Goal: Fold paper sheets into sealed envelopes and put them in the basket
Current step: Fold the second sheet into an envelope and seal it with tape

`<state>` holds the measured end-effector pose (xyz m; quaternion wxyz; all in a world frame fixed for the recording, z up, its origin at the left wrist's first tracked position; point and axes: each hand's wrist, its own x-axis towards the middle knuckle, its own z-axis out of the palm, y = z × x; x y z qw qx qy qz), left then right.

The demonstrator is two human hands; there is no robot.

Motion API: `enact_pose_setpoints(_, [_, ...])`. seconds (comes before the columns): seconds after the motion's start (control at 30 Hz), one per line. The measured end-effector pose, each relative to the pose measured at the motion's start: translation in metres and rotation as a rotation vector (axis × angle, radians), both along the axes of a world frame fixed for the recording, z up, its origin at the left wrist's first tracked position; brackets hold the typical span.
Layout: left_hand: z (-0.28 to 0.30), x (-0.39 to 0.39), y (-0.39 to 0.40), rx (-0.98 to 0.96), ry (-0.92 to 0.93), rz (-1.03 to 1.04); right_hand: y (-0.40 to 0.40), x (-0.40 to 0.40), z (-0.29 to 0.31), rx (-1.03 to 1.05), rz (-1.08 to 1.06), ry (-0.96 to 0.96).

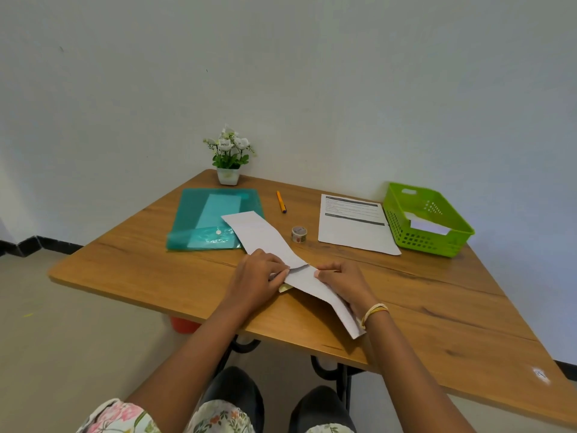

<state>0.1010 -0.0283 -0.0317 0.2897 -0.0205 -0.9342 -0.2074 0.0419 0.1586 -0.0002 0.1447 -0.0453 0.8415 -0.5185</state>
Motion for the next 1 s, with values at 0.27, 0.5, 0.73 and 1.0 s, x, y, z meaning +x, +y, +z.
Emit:
enact_pose_setpoints(0.27, [0.003,0.000,-0.006,0.160,-0.110,0.007,-0.019,0.011,-0.005,0.092,-0.053,0.133])
enact_pose_setpoints(0.5, [-0.001,0.000,-0.005,0.185,-0.087,0.007,0.011,0.010,0.010,0.172,0.067,-0.111])
enact_pose_setpoints(0.73, [-0.002,0.009,0.010,0.251,-0.088,-0.148,-0.005,0.013,0.000,-0.096,-0.134,-0.008])
enact_pose_setpoints(1.0, [0.001,0.010,0.009,0.379,-0.162,-0.091,0.003,0.017,0.001,0.052,0.246,0.012])
